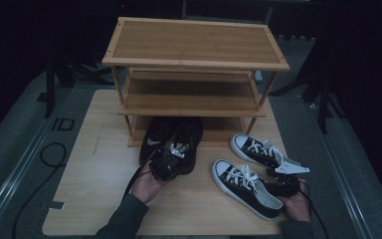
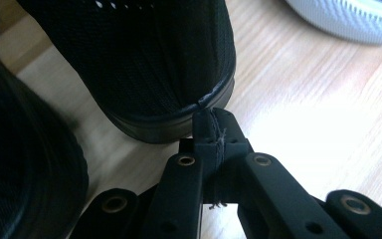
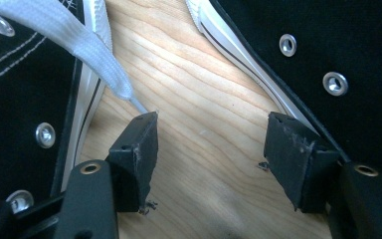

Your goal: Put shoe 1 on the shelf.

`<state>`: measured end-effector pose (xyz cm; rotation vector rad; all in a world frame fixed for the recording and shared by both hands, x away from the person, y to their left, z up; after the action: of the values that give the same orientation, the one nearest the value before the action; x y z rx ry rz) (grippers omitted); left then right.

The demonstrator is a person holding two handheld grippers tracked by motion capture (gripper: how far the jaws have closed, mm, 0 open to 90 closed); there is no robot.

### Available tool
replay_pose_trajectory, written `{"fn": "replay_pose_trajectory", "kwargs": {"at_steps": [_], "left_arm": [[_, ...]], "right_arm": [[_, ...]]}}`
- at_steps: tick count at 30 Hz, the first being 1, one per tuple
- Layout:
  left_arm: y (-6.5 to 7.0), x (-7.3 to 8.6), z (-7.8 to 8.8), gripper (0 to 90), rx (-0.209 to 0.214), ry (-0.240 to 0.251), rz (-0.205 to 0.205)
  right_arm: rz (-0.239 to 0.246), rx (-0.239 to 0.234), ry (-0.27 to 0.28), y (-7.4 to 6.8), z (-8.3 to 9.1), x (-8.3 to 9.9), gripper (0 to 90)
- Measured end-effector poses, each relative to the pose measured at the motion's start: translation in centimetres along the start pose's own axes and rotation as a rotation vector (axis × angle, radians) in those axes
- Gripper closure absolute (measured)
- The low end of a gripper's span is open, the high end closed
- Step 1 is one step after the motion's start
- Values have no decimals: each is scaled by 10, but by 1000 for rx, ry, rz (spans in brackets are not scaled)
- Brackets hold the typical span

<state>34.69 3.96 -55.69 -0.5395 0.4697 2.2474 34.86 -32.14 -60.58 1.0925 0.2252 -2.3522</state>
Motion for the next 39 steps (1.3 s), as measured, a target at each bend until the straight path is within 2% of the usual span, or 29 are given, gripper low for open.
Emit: {"fn": "replay_pose_trajectory", "kwargs": {"at_steps": [7,12,14,16,21,26,29,32,34,39], "left_arm": [[-1,-13,0,899,9,21,3],[-1,-26,-2,899,-2,42,-1],[-1,-32,-4,900,1,36,-15],[2,-35,-6,900,-21,29,-38],[5,-43,-12,900,-43,39,-42],[1,-52,-14,899,-70,34,-48],[0,-55,-15,900,-83,33,-47],[-5,-60,-16,900,-124,28,-37],[-8,-62,-16,900,-136,23,-32],[-15,-68,-18,899,-145,22,-18]], "right_arm": [[0,0,0,0,0,0,378],[0,-1,0,0,0,0,378],[0,-1,0,0,0,0,378],[1,-1,0,0,0,0,378],[1,-1,0,0,0,0,378],[2,-1,1,0,0,0,378],[2,-2,1,0,0,0,378],[1,-2,0,0,0,0,378],[1,-2,1,0,0,0,378],[1,-3,0,0,0,0,378]]}}
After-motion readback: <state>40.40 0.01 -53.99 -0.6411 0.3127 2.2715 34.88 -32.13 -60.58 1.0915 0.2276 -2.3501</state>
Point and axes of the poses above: each handheld gripper's, and its own axes: z roughly backward along the jaws, x roughly out of its underside, y roughly to its right, the point moved 6 cm from there along -z, roughly forward along the jaws, and after that the axes turned 7 degrees about x, right-handed, at the moved point
